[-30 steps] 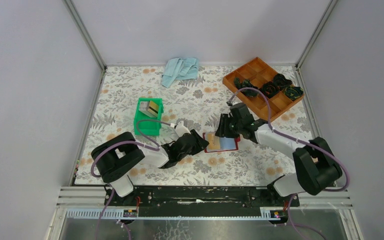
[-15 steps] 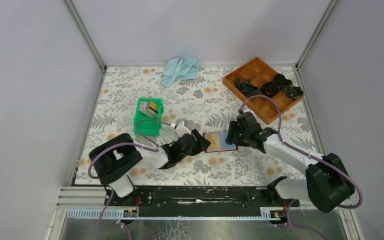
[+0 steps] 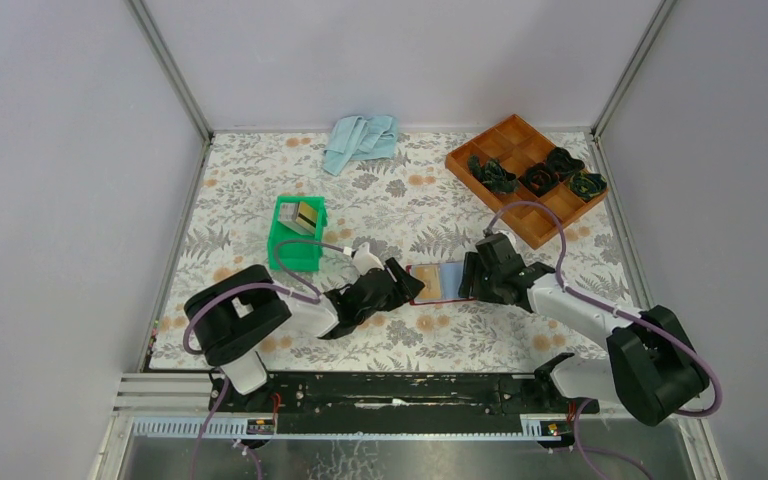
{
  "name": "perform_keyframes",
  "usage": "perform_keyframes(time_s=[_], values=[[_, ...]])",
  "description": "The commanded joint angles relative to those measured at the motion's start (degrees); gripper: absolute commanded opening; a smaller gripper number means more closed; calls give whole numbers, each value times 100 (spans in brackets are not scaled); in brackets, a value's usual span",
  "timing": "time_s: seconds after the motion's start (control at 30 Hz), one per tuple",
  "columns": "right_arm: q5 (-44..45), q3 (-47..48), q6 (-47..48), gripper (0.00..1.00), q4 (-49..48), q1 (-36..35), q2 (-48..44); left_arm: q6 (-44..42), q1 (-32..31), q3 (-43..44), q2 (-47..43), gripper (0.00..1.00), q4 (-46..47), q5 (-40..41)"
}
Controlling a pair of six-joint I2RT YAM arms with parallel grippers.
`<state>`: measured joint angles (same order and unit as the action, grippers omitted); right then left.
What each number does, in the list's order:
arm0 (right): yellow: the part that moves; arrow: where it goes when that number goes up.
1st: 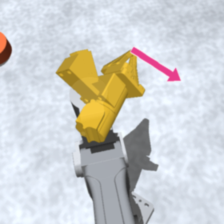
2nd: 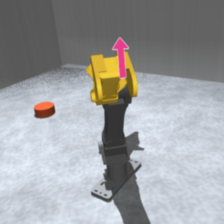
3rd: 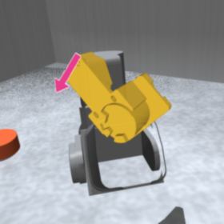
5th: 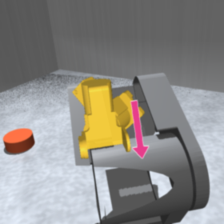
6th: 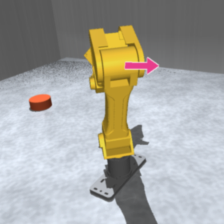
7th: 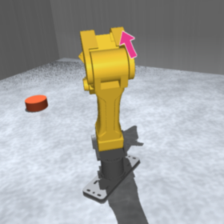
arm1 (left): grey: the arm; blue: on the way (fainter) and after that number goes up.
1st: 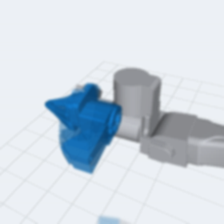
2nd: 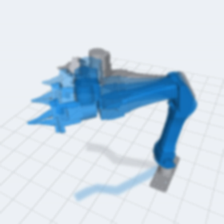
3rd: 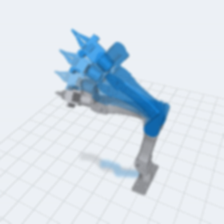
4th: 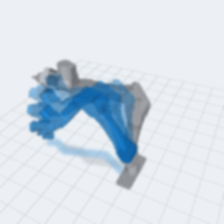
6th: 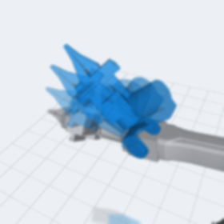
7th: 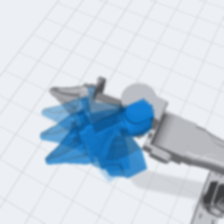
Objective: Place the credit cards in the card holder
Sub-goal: Insert the credit card into the card holder, then close the card holder at the center of the board.
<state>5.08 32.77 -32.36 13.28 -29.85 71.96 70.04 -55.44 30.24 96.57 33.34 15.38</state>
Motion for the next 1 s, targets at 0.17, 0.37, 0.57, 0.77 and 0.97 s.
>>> perform_keyframes(time_s=[0.17,0.37,0.57,0.77,0.97], values=[[-671,-577,-236,69,-916,461,7,-78,-66,-299,668,63,-993,-310],[-1070,-862,-407,68,-1359,590,-76,-45,-77,-334,638,63,-935,-271],[-1223,-1105,-587,67,-1669,612,-405,-58,-83,-381,478,63,-829,-209],[-1232,-1228,-651,62,-1794,614,-743,-73,-109,-422,294,63,-746,-65],[-1222,-1248,-653,56,-1856,625,-857,-105,-122,-395,184,63,-862,33]])
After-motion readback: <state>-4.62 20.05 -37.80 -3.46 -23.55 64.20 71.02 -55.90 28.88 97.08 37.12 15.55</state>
